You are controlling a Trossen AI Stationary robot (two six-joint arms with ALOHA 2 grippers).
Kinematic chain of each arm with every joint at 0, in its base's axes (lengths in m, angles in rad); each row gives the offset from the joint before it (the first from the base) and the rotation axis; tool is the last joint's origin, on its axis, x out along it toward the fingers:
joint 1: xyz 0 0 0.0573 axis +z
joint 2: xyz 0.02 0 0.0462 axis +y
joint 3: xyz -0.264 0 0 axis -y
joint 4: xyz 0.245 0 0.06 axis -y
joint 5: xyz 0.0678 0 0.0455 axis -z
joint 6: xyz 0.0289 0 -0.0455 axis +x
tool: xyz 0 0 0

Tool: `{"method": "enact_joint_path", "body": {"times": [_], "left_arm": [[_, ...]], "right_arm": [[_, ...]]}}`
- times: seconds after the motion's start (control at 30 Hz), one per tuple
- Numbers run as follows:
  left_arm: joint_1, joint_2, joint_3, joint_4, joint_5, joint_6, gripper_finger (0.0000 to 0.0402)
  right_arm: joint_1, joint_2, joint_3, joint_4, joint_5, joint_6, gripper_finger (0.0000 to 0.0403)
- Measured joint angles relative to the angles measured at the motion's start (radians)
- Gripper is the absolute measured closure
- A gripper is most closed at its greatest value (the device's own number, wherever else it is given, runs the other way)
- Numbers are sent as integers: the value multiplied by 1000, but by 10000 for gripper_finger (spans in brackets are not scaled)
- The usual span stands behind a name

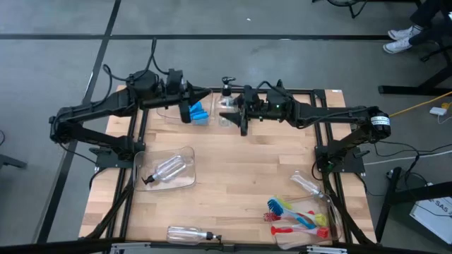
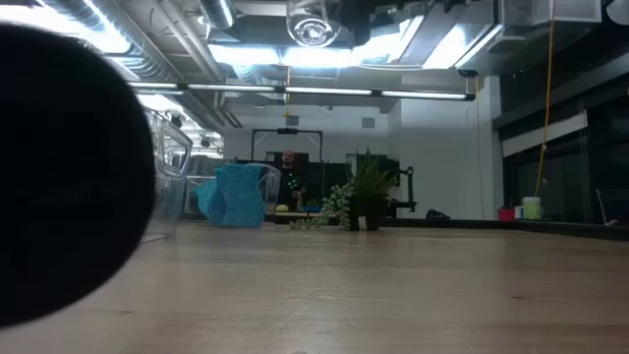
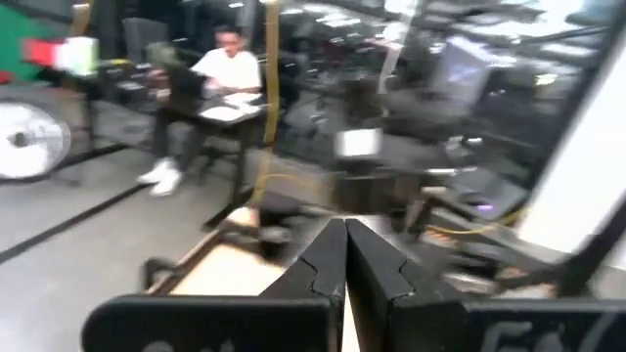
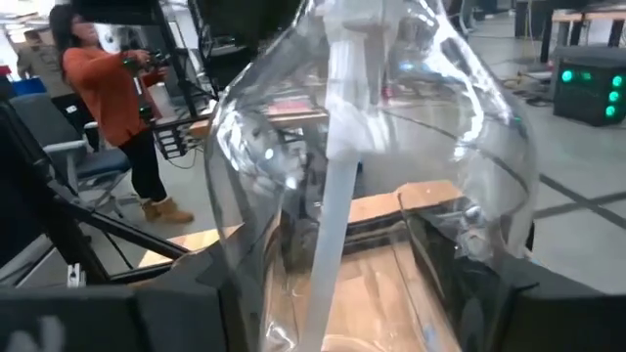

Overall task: Pick & Place Kitchen Sink Supplies
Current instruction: Put the transparent soap dispenser into the middle transparent bin

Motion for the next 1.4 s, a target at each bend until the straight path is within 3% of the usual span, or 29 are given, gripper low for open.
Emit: {"method": "enact_joint_path", "body": {"times": [0.27, 0.5, 1.03, 1.13, 1.23, 1.4], "left_arm": [[-62, 92, 0, 218, 107, -27, 400], [-36, 164, 0, 301, 170, -79, 400], [55, 134, 2, 188, 199, -65, 400], [64, 114, 2, 134, 151, -51, 400], [74, 107, -2, 92, 59, -31, 400], [92, 101, -1, 77, 70, -25, 400]], "right_arm": [[-13, 0, 0, -1, -5, 16, 178], [-8, 0, 0, -1, -5, 16, 178], [19, 2, 0, 1, -20, 26, 178], [21, 2, 0, 5, -35, 21, 178], [34, 0, 1, 29, -117, 7, 178], [55, 0, 1, 50, -116, -14, 178]]}}
